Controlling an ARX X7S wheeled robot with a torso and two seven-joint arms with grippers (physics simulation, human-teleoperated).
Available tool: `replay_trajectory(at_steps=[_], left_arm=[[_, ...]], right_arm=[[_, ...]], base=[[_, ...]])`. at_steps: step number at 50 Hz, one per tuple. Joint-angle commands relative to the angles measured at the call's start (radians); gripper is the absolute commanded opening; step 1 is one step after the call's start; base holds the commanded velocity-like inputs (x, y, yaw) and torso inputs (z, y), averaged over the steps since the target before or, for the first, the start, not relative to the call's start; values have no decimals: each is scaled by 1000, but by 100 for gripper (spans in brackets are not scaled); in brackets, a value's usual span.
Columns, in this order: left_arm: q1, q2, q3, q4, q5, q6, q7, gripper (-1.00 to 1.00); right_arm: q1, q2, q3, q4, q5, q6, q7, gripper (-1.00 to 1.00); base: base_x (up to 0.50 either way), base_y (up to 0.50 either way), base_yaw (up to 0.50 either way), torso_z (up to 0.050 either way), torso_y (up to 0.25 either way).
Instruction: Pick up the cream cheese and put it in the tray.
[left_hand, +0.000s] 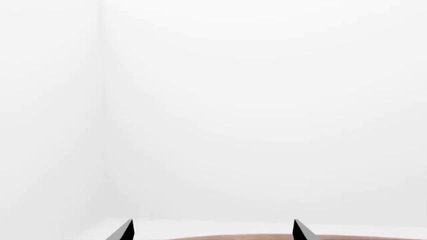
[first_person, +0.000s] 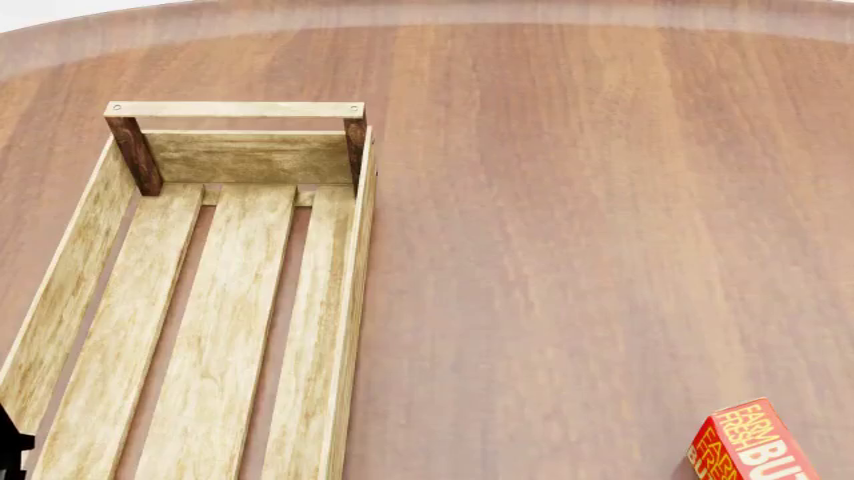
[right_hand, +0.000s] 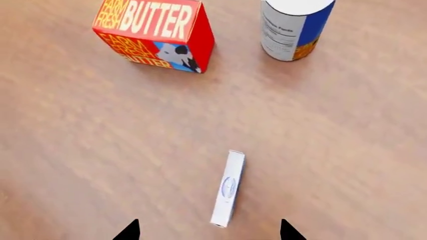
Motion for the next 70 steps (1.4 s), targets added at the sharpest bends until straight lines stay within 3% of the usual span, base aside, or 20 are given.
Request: replay_trajectory(at_steps=[1,34,43,70], left_arm=[[0,-1,1,0,0,-4,0,100],[-5,-2,3,0,1,-16,1,100],[-5,-3,5,0,1,-19,-1,100],[-10,-5,10,0,4,-28,-4,100]], right_arm=[[33,0,-8,33,9,-23,0,100],[64,4,-23,62,65,-232,0,100],[40,17,-77,52,32,-398,-82,100],[20,82,-67,19,-39,-461,-39,100]], base=[[0,0,0,0,0],[0,0,0,0,0],[0,0,0,0,0],[0,0,0,0,0]])
